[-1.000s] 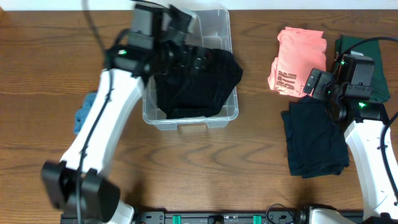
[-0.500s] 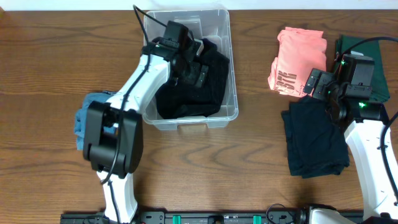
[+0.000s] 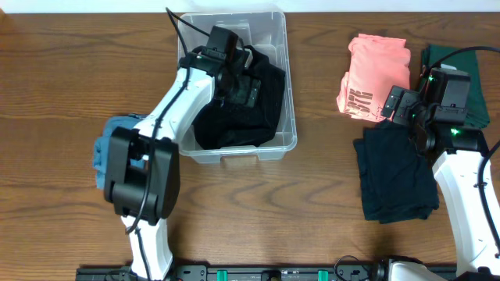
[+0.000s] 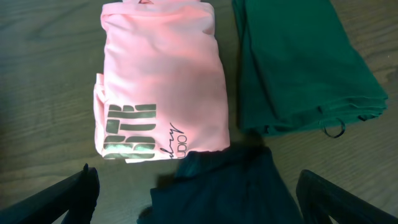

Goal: Pack container
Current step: 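Lay the black garment flat in the bin and press it down with the left gripper, then move the left gripper to the blue denim item and grasp it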

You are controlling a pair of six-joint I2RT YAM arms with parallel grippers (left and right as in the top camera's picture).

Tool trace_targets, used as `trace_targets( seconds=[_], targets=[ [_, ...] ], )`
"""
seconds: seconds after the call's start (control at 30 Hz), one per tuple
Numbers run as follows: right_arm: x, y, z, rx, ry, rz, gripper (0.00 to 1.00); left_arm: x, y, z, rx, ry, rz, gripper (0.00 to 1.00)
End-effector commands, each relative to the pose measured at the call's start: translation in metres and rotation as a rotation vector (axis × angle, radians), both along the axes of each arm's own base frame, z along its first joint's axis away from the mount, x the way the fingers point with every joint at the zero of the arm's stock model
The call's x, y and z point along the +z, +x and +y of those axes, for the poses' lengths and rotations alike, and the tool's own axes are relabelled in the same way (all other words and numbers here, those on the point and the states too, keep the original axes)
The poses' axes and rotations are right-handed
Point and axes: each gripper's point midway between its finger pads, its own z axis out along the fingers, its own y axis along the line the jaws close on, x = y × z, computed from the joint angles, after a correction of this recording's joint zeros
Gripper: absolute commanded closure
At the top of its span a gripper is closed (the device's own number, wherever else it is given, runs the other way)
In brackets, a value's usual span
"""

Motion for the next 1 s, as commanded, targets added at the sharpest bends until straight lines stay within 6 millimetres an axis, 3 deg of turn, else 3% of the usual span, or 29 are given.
trace_targets(
  seconds=[0.0, 0.1, 0.17, 0.23, 0.3, 0.4, 0.53, 0.67, 0.83, 0.97],
  targets=[
    [0.001, 0.000, -0.003, -0.014, 0.006, -0.003, 0.01, 0.064, -0.001, 0.005, 0.022, -0.055, -0.123, 0.08],
    [0.001, 0.000, -0.003, -0.015, 0.007, -0.003, 0.01, 0.122, -0.004, 0.012, 0.036, -0.078, -0.261, 0.07],
    [0.001, 0.000, -0.003, -0.014, 0.006, -0.003, 0.01, 0.162, -0.007, 0.027, 0.083, -0.049, -0.373, 0.00],
    [0.001, 0.000, -0.003, -0.014, 0.006, -0.003, 0.01, 0.191, -0.011, 0.048, 0.146, -0.002, -0.459, 0.02],
    [0.001, 0.000, -0.003, -0.014, 0.006, -0.003, 0.01, 0.215, -0.017, 0.074, 0.221, 0.053, -0.523, 0.02],
    [0.001, 0.000, -0.003, -0.014, 0.006, -0.003, 0.01, 0.228, -0.029, 0.115, 0.344, 0.141, -0.540, 0.02],
    [0.001, 0.000, -0.003, -0.014, 0.006, -0.003, 0.01, 0.212, -0.051, 0.182, 0.559, 0.248, -0.424, 0.02],
    [0.001, 0.000, -0.003, -0.014, 0.006, -0.003, 0.01, 0.175, -0.077, 0.236, 0.748, 0.276, -0.224, 0.02],
    [0.001, 0.000, -0.003, -0.014, 0.006, -0.003, 0.01, 0.133, -0.091, 0.263, 0.801, 0.273, -0.049, 0.02],
    [0.001, 0.000, -0.003, -0.014, 0.006, -0.003, 0.01, 0.109, -0.093, 0.267, 0.692, 0.342, 0.034, 0.02]
  ],
)
